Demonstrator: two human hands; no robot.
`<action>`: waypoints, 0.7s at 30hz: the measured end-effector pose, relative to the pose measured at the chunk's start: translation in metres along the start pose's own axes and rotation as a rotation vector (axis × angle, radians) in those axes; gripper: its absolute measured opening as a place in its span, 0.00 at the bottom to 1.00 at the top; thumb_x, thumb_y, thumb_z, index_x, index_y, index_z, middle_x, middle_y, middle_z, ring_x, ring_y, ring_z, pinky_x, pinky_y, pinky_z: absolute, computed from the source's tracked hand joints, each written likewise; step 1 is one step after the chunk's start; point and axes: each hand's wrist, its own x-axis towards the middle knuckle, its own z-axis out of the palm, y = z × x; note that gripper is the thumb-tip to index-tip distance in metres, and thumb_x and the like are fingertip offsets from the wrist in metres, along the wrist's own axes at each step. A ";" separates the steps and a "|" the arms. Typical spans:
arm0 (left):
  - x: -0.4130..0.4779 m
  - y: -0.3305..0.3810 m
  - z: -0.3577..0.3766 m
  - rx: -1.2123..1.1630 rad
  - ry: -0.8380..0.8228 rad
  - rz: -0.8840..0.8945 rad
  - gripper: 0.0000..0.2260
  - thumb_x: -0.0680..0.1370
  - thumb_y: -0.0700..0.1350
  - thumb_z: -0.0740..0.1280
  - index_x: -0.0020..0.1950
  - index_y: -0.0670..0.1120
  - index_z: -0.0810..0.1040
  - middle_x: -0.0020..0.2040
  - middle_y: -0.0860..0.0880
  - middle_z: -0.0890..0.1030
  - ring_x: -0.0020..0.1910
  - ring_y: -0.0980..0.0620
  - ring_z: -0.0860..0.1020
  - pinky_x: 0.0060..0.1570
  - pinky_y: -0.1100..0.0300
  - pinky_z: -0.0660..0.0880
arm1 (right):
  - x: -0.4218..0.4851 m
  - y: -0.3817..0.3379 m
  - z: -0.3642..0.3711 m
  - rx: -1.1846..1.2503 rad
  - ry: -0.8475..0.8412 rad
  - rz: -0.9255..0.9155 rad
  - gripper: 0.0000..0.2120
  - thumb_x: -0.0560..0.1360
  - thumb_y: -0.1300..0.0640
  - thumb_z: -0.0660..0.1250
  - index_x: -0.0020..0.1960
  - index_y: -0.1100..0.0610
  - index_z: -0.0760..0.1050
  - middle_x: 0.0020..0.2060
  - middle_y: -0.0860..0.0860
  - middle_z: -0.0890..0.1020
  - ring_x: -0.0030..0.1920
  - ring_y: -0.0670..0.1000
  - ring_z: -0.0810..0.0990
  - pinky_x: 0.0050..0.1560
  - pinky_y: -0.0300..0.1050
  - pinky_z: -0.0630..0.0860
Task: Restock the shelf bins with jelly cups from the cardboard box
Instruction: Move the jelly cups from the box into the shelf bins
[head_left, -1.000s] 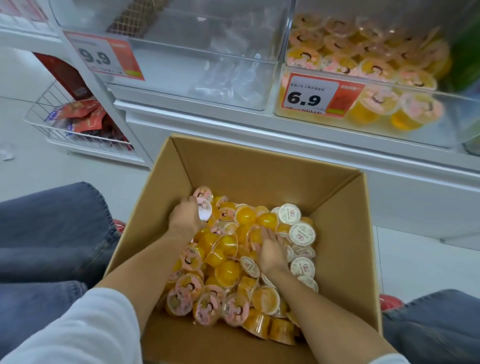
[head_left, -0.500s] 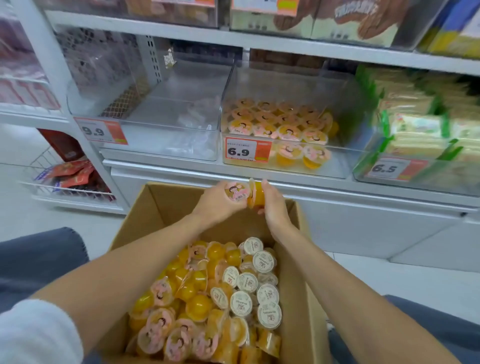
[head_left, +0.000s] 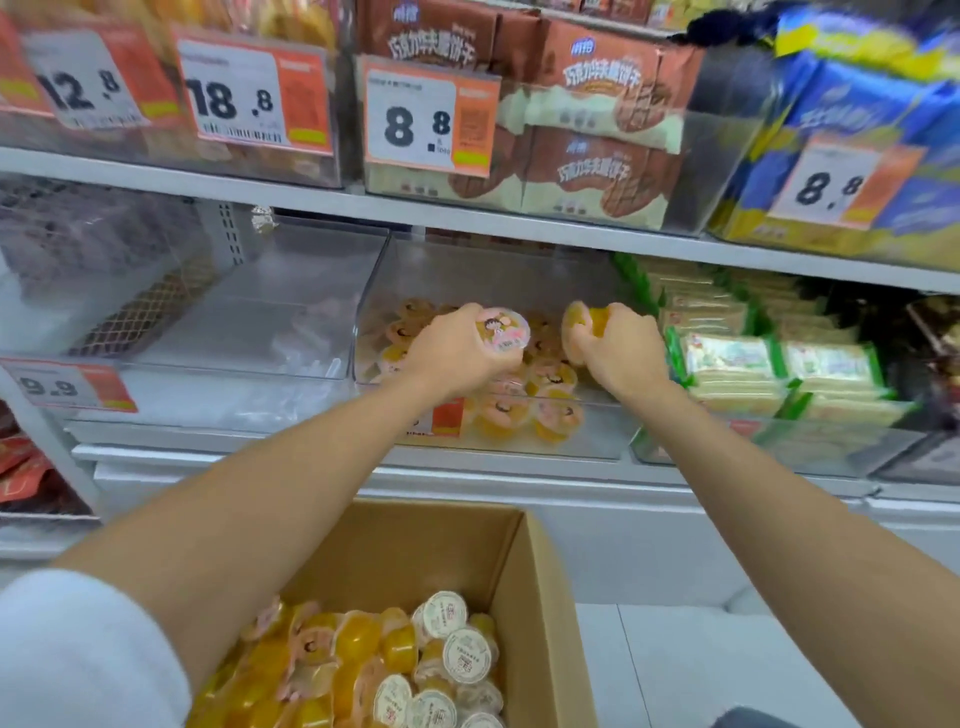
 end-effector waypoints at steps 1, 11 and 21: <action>0.008 -0.003 0.008 -0.009 -0.012 -0.009 0.33 0.66 0.64 0.69 0.66 0.49 0.72 0.58 0.49 0.80 0.54 0.47 0.78 0.52 0.54 0.77 | 0.009 0.005 0.008 -0.133 -0.040 -0.026 0.20 0.78 0.47 0.59 0.52 0.65 0.74 0.48 0.63 0.79 0.53 0.65 0.76 0.47 0.52 0.71; 0.034 -0.024 0.031 -0.057 -0.059 -0.052 0.31 0.66 0.64 0.69 0.65 0.49 0.74 0.58 0.49 0.79 0.55 0.46 0.77 0.48 0.56 0.74 | 0.026 0.011 0.027 -0.495 -0.106 -0.143 0.09 0.74 0.63 0.62 0.53 0.62 0.76 0.51 0.62 0.80 0.52 0.64 0.80 0.43 0.48 0.72; 0.024 -0.019 0.025 -0.108 -0.100 -0.073 0.31 0.67 0.61 0.71 0.65 0.50 0.71 0.58 0.49 0.78 0.54 0.47 0.77 0.52 0.53 0.77 | 0.025 0.021 0.046 -0.171 -0.294 0.131 0.08 0.76 0.63 0.61 0.49 0.66 0.77 0.50 0.63 0.80 0.48 0.62 0.79 0.44 0.48 0.73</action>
